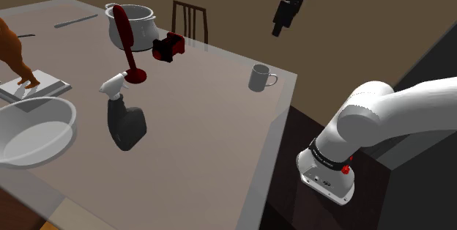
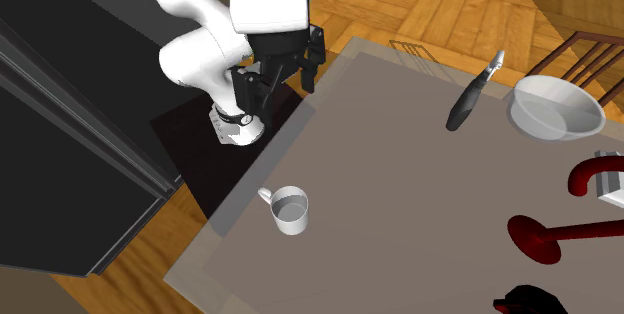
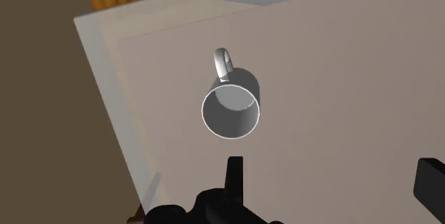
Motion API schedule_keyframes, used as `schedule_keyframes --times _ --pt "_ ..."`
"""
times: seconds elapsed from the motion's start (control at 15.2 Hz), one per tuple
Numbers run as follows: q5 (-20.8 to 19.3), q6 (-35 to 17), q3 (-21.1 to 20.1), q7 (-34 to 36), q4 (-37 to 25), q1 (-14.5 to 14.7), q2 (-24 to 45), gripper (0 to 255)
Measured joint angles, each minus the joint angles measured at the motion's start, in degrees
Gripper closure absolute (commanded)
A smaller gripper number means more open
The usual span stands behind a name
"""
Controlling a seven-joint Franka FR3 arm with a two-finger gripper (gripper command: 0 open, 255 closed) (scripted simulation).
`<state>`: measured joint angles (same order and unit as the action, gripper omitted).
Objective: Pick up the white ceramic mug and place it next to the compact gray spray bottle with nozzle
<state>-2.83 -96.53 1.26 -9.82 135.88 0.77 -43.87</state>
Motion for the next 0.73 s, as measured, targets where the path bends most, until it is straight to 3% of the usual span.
schedule_keyframes --times 0.2,0.73 --pt "0.01 -2.36 0.00 0.88 1.92 -0.38 0.42 0" --pt "0.16 -19.36 -0.31 6.92 12.60 -2.61 6.36 0"
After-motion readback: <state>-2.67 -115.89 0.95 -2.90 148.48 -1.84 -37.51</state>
